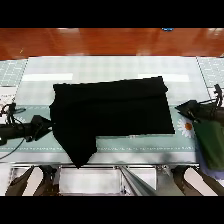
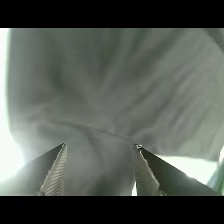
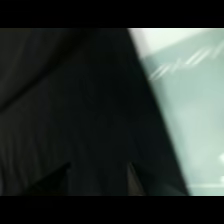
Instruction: Fold the shirts.
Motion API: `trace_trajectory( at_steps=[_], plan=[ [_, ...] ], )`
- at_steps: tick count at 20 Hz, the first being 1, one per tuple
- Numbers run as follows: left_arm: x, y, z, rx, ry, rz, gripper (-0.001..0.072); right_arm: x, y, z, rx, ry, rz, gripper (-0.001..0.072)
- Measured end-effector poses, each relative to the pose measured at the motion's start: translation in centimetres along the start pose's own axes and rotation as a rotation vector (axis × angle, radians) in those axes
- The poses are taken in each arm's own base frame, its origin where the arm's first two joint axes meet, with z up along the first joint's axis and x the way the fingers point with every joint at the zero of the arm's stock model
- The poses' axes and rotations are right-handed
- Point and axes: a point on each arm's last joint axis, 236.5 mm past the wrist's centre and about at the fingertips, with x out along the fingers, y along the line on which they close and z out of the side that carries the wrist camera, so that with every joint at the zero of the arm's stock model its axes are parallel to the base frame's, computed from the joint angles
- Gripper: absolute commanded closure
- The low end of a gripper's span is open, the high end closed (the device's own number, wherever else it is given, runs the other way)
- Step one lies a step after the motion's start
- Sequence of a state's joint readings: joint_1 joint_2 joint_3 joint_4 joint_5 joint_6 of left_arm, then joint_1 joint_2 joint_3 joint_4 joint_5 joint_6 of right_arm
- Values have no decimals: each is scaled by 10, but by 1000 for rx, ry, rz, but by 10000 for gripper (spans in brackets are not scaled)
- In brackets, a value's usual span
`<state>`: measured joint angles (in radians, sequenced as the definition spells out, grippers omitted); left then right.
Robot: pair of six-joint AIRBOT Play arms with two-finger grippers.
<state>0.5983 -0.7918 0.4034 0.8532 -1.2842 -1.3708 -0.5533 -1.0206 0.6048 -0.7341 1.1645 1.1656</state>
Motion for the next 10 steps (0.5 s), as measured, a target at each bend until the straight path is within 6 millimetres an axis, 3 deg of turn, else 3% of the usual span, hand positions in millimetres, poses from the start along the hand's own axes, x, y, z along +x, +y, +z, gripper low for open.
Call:
trace_trajectory(
  at_steps=[5,10],
  plan=[
    [14,34,-13,-132,34,81,203,2,8,-15,8,-14,56,297],
    [30,51,-32,-200,161,120,203,3,8,-17,4,-24,64,297]
  ],
)
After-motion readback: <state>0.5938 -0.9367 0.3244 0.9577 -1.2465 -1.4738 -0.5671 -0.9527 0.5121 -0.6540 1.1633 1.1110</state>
